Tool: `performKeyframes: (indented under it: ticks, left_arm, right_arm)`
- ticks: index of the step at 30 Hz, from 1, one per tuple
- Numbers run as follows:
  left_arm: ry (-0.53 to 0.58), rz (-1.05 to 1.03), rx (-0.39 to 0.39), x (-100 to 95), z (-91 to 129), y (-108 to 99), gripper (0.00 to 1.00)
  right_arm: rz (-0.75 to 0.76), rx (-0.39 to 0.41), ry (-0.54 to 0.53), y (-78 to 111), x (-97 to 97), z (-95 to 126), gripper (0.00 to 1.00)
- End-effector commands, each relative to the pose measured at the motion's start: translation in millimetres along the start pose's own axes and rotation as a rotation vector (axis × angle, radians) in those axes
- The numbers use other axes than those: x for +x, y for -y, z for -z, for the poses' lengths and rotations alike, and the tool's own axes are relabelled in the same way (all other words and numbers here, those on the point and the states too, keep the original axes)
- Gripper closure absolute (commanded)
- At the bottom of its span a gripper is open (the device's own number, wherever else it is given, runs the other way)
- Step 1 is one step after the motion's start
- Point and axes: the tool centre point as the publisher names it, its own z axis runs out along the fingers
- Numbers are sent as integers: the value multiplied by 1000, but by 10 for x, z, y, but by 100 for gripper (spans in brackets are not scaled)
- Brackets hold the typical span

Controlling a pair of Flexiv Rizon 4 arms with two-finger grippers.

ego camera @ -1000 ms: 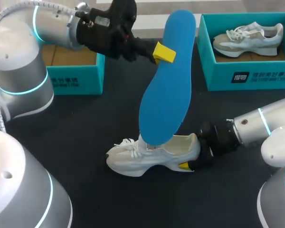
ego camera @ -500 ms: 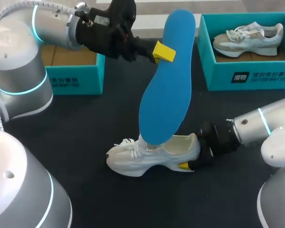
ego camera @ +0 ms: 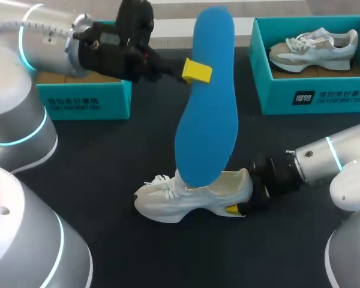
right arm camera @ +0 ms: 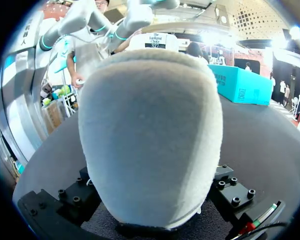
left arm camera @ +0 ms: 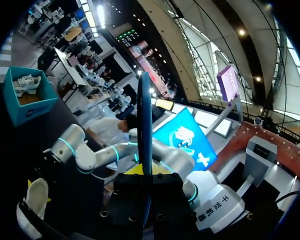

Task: Take the shoe out of the shoebox, open the shoe tongue, remove and reinsert the insole, then place the shoe into the shoebox

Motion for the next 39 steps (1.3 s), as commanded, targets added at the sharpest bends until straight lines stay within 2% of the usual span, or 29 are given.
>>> performKeyframes:
  ticks: [1,6,19,39]
  left_arm:
    - [48,-36,42,75,32,-100,100]
    - [118,-103,56,119,38,-126,100]
    - [99,-78,51,294,-74,-197,100]
    - [87,-57,54,284,-82,-203,100]
  right_arm:
    - [-1,3,0,90,16,-34,100]
    - [-1,3,0,90,16,-34,100]
    - [-1,3,0,90,16,-34,100]
    - [-1,3,0,90,16,-34,100]
